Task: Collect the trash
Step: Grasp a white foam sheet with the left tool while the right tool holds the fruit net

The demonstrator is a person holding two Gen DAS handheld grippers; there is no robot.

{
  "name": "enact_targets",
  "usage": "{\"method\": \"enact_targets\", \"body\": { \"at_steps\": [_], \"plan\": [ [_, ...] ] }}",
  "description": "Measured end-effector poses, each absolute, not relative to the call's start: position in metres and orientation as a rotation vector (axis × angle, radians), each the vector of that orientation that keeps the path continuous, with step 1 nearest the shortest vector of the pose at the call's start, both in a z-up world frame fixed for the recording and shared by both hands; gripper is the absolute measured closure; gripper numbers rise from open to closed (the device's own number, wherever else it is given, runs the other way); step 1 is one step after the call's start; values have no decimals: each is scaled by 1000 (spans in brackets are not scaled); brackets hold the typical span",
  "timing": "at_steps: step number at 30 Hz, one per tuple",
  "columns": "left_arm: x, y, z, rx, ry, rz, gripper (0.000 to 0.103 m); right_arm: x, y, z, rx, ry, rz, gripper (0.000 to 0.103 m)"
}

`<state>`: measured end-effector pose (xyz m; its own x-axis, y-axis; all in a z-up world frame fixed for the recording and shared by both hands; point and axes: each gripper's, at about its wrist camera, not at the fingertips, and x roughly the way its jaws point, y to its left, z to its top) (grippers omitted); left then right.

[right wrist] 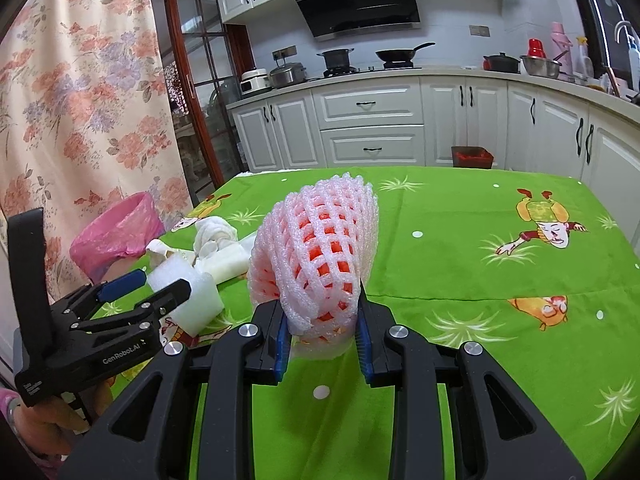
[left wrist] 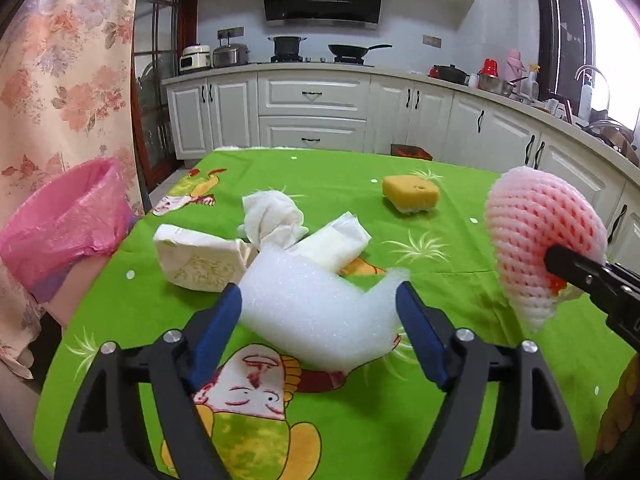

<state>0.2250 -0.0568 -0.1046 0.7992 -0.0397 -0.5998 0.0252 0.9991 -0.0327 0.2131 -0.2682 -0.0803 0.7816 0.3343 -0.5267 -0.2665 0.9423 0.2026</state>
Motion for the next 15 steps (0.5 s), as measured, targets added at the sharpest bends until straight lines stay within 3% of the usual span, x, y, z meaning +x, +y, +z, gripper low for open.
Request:
{"method": "enact_targets", "body": {
  "at_steps": [4, 7, 15],
  "plan": [
    [221, -61, -104, -45, 643, -27, 10, 214, -274, -82, 129, 590, 315, 76],
    [216, -69, -104, -26, 643, -50, 6, 215, -277, -83, 143, 592, 313, 76],
    [240, -74, -123, -36, 709, -18, 6, 214, -283, -84, 153, 587, 312, 76]
  ]
}}
